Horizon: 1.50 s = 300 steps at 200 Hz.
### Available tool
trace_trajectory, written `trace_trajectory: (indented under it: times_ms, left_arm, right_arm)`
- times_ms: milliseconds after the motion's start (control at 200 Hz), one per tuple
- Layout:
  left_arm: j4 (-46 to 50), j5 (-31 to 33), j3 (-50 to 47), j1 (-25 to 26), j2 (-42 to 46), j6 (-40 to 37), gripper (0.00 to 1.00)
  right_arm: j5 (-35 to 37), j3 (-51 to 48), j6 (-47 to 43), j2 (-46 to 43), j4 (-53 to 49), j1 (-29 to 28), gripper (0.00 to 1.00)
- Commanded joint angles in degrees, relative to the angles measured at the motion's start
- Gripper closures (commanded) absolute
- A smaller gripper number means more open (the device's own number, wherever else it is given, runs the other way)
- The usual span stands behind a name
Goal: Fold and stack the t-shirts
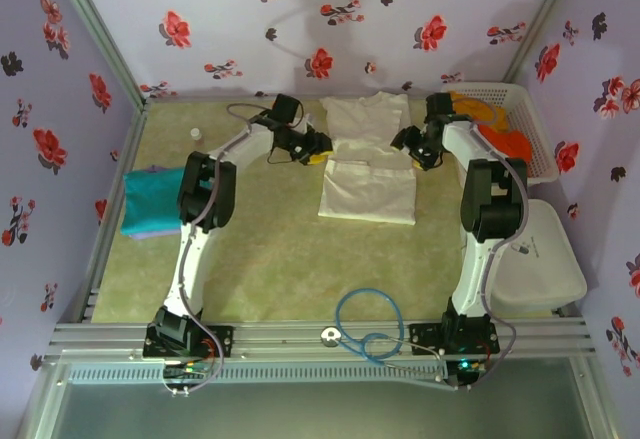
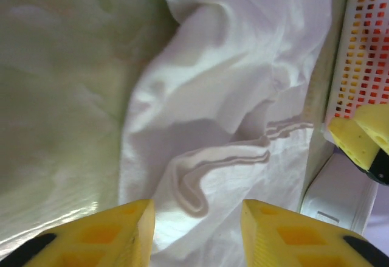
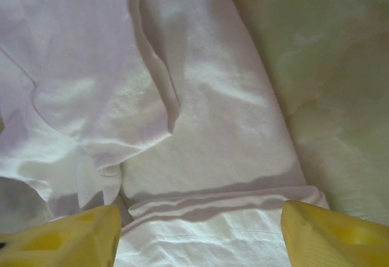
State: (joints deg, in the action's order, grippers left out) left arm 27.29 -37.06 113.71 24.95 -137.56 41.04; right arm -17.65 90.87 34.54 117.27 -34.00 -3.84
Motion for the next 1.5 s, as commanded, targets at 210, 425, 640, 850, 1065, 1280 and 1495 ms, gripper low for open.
trace_trajectory:
  times_ms: [210,425,640,850,1065,1280,1495]
  left_arm:
    - [5.47,5.37,-16.61,-0.01,14.95,-8.51,0.52]
    - [-2.75,4.86,-33.60,3.09,23.02,-6.17,0.48]
    - [-11.40,5.29,-40.17,6.77,23.31,-0.83,0.49]
    - [-11.20,7.67,-38.24,8.87,20.36,-0.21,0.51]
    - [-11.60,8.45,-37.17,9.49,19.70,0.92,0.62]
    - [-8.36,9.65,-36.41,10.37,19.82,0.77,0.95]
    - [-6.94,11.76,-40.44,10.99,23.64,1.01,1.00]
  right_arm:
    - [2.09,-16.50,-1.69,-15.41,-1.96,0.23,0.22]
    - [5.14,-28.81,-1.44,-23.19,-2.94,-1.03,0.24]
    - [4.95,-37.04,-0.49,-24.31,1.32,-2.39,0.29]
    - [4.38,-38.14,0.29,-23.13,4.05,-4.46,0.36]
    - [4.73,-39.29,0.85,-23.43,5.46,-5.03,0.51]
    - [5.30,-39.66,0.17,-24.16,4.04,-5.11,0.81]
    - [5.61,-41.06,-0.49,-26.90,1.16,-5.30,0.96]
